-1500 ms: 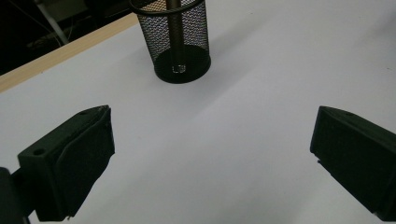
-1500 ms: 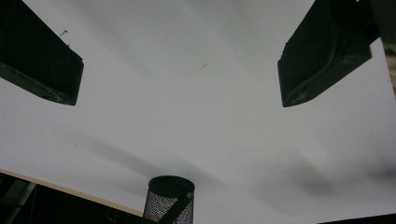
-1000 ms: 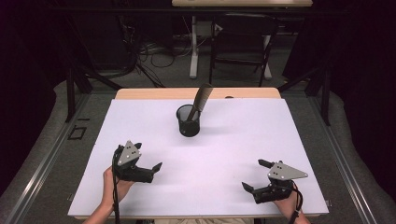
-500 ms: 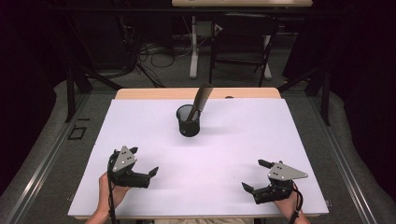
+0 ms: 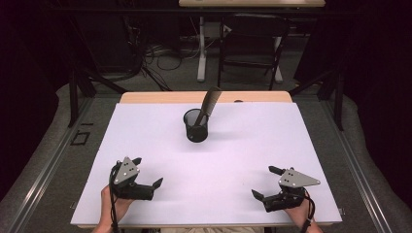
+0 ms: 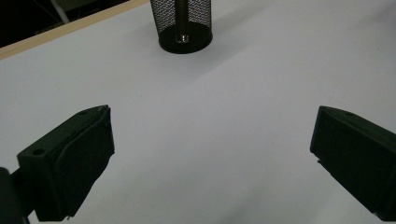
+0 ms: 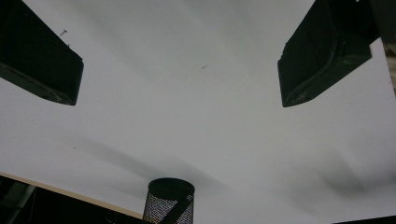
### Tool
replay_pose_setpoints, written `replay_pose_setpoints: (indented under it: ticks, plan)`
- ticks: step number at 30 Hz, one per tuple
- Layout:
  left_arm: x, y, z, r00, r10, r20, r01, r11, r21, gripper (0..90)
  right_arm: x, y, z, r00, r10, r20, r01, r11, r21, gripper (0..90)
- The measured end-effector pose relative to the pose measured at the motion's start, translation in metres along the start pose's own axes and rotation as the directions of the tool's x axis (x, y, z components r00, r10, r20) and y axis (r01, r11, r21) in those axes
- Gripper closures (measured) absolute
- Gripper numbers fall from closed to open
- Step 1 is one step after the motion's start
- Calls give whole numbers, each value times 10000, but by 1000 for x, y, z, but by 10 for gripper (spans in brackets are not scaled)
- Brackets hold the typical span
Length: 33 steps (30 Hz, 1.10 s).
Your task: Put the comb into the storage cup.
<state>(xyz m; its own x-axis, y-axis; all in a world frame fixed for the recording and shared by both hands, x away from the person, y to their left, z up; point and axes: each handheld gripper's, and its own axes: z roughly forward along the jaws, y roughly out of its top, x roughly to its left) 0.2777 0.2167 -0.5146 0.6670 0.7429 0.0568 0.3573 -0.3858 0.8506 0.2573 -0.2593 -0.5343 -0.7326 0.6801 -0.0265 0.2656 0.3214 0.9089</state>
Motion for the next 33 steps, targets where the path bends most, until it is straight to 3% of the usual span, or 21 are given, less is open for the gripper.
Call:
replay_pose_setpoints:
  ticks: [8, 19, 33]
  plan:
    - [-1, -9, -4, 10000, -78, -50, 79, 10000, 43, 0, 0, 0, 0, 10000, -61, 17, 61, 10000, 14, 0]
    - [0, -23, -10, 9994, -159, -310, 147, 9992, -385, 0, 0, -1, -1, 10000, -11, 22, 11, 10000, 14, 0]
    - [0, -21, -7, 9996, 29, -290, -42, 9990, -451, 0, 1, 0, -2, 10000, -83, 38, 83, 10000, 22, 0]
